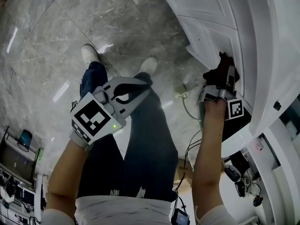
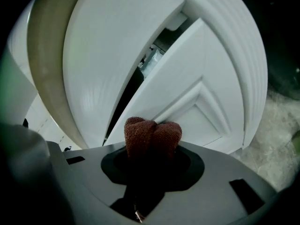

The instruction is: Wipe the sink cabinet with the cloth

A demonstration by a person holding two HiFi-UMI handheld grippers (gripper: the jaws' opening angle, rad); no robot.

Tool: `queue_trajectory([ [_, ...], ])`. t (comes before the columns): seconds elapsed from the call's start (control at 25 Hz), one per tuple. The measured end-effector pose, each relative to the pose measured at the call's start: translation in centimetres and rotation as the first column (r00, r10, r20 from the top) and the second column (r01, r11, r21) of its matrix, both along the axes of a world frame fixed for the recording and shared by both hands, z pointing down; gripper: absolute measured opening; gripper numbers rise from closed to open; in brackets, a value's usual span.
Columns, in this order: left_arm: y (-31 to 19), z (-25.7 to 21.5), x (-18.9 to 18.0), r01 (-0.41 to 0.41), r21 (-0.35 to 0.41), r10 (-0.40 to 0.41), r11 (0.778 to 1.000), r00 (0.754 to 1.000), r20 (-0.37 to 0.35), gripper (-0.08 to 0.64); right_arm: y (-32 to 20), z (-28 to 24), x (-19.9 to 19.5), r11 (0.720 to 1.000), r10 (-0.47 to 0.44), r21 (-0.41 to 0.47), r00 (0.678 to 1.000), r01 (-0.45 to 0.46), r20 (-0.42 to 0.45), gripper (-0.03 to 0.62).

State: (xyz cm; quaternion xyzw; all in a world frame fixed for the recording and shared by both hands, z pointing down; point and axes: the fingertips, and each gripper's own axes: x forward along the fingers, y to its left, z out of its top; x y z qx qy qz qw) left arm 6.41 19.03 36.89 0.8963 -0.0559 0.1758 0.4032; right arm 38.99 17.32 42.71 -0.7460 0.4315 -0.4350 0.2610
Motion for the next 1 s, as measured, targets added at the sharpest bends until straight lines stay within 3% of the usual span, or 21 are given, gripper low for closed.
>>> queue_trajectory([
  [0.52,-1.7,0.7,-2.6,0.077,-0.006,-0.077,0.997,0.997,0.010,0.012,-7.7,1.1,-4.3,0.991,-0.135,0.023,0.991,0.135,0.000,0.132],
  [1.0,-2.8,1.3,-3.3,0.104,-0.020,-0.103,0.994,0.994,0.038,0.012,-8.2,4.3,-4.3,0.996,-0.084,0.037,0.996,0.083,0.040,0.132],
])
